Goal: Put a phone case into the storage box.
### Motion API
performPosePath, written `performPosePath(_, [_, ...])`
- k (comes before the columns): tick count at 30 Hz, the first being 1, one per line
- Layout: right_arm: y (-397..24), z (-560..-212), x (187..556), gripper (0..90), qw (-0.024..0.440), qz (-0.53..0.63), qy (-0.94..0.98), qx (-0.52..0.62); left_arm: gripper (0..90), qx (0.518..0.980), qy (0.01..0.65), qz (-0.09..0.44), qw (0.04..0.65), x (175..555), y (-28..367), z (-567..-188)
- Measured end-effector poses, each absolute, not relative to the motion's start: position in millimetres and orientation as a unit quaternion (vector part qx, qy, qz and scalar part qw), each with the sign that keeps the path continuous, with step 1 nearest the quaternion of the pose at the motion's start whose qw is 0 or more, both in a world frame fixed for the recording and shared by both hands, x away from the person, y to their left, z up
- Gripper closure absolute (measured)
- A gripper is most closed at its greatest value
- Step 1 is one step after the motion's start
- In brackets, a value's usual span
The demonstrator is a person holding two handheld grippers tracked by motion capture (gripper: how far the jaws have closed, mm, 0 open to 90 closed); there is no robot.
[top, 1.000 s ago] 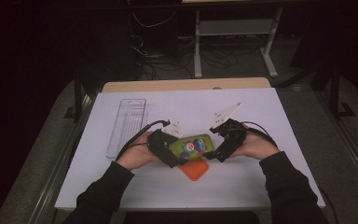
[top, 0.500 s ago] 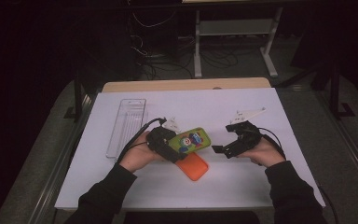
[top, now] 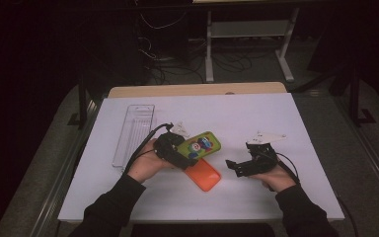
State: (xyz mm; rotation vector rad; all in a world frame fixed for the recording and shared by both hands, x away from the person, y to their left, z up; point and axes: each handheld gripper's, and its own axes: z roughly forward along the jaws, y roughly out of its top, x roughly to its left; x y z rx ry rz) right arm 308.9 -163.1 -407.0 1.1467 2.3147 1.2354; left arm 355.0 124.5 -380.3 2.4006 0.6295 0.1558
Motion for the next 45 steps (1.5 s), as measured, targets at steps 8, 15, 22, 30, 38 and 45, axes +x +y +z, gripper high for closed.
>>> performPosePath(8, [-158.3,-413.8,313.8,0.0,0.146,0.421,0.804,0.394,15.8,0.911,0.245,0.06,0.327,356.3,127.6,-378.7])
performPosePath(15, [-150.4,-416.7,312.2,0.0,0.178,0.401,0.821,0.366,15.7,0.912,0.242,0.059,0.325,356.2,127.7,-378.9])
performPosePath(22, [-147.5,-416.8,310.4,0.0,0.218,0.378,0.837,0.33,15.7,0.913,0.241,0.059,0.324,356.3,127.8,-379.1])
performPosePath(30, [-143.5,-414.3,306.5,0.0,0.251,0.368,0.841,0.307,15.8,0.906,0.251,0.058,0.337,354.9,126.7,-380.0])
performPosePath(38, [-140.3,-413.1,302.6,0.0,0.3,0.35,0.843,0.277,15.8,0.909,0.245,0.057,0.331,355.9,127.7,-379.5])
performPosePath(45, [-135.8,-413.5,298.4,0.0,0.337,0.327,0.848,0.244,15.8,0.91,0.241,0.061,0.332,356.3,128.2,-379.1])
